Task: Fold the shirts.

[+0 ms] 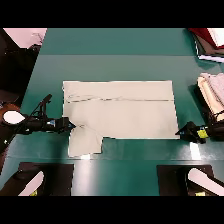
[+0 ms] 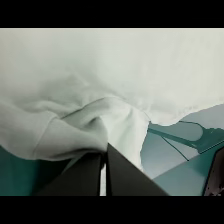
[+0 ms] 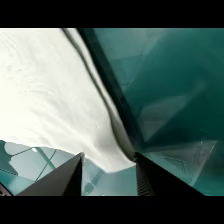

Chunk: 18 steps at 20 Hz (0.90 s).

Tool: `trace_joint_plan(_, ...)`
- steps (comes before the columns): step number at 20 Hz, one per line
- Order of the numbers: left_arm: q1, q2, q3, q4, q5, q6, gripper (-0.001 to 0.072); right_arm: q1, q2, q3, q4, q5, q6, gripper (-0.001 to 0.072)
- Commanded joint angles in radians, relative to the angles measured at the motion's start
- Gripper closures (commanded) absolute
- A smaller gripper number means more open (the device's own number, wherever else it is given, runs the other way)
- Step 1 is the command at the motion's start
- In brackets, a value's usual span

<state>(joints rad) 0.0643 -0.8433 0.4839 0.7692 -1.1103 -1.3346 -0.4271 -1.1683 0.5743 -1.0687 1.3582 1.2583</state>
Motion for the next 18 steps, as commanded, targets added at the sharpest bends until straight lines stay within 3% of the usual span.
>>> trace_joint_plan(1, 0.0, 0.001, 0.001, 0.001, -0.002, 0.0, 0.068, 0.03, 0.002, -0.02, 0.027, -0.005, -0.054, 0.0588)
trace_joint_plan(2, 0.0, 0.001, 0.002, 0.003, -0.003, -0.001, 0.0681, 0.052, 0.009, -0.019, 0.025, 0.0, -0.079, 0.0694)
trace_joint_plan(5, 0.0, 0.011, 0.007, 0.063, -0.069, -0.028, 0.0683, 0.095, 0.096, -0.019, -0.018, 0.0, -0.073, 0.0697)
trace_joint_plan(8, 0.0, 0.082, 0.056, 0.211, -0.195, -0.075, 0.0683, 0.078, 0.259, -0.019, -0.189, 0.064, -0.016, 0.0697)
trace_joint_plan(11, 0.0, 0.212, 0.102, 0.217, -0.314, -0.133, 0.0682, -0.005, 0.442, -0.019, -0.348, 0.151, 0.009, 0.0697)
trace_joint_plan(14, 0.0, 0.253, 0.238, 0.22, -0.336, -0.158, 0.0682, -0.049, 0.537, 0.013, -0.285, 0.147, 0.024, 0.0698)
trace_joint_plan(18, 0.0, 0.165, 0.36, 0.216, -0.229, -0.138, 0.0681, 0.069, 0.436, 0.156, -0.158, 0.084, 0.027, 0.0698)
